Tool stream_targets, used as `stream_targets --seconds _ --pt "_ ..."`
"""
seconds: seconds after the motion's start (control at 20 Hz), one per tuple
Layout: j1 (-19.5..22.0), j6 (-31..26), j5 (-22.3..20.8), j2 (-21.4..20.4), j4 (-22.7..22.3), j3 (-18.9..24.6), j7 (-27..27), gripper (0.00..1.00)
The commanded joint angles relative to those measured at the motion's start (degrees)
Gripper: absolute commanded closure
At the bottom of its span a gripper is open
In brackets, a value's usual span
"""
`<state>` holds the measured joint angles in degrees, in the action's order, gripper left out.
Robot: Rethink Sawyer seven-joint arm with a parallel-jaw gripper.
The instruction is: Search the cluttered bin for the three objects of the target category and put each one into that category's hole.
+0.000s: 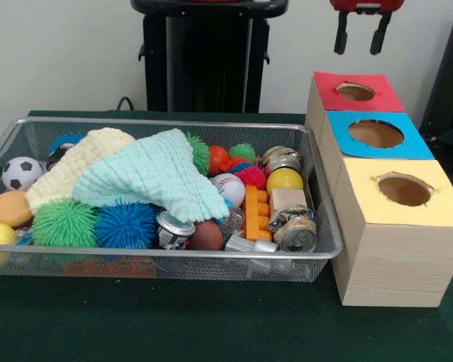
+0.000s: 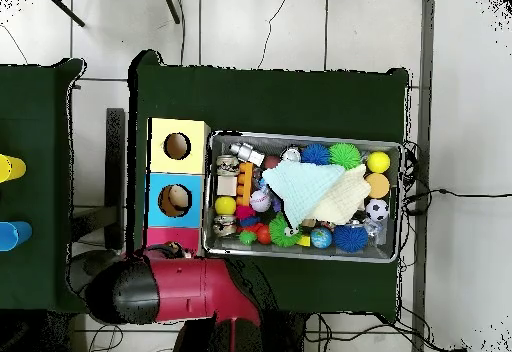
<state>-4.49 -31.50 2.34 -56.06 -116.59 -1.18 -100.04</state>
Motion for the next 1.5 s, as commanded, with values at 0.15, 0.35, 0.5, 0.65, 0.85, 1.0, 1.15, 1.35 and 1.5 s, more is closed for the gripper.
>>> stream_targets --seconds 0.15,0.35,0.5,0.65,0.85,1.0,1.15,1.35,1.5 --pt "4.4 1.7 0.9 4.4 0.4 6.2 -3.1 0.0" --pt "7.4 1.6 -0.4 5.8 1.5 6.9 -1.0 0.0" --pt "9.5 0.1 -1.3 7.3 3.7 7.1 0.0 0.0" --pt "11.2 -2.6 -2.1 8.3 6.6 7.3 1.1 0.0" --pt "13.7 -5.4 -2.1 9.8 10.1 8.3 2.4 0.0" --pt "14.7 -6.7 -2.4 10.2 11.9 8.1 1.9 0.0" --pt "15.6 -8.5 -2.7 10.0 13.6 8.0 2.0 0.0" --pt "16.8 -10.7 -3.2 9.9 15.7 7.4 2.2 0.0" --pt "19.1 -10.6 -3.7 11.7 17.9 8.4 4.4 0.0"
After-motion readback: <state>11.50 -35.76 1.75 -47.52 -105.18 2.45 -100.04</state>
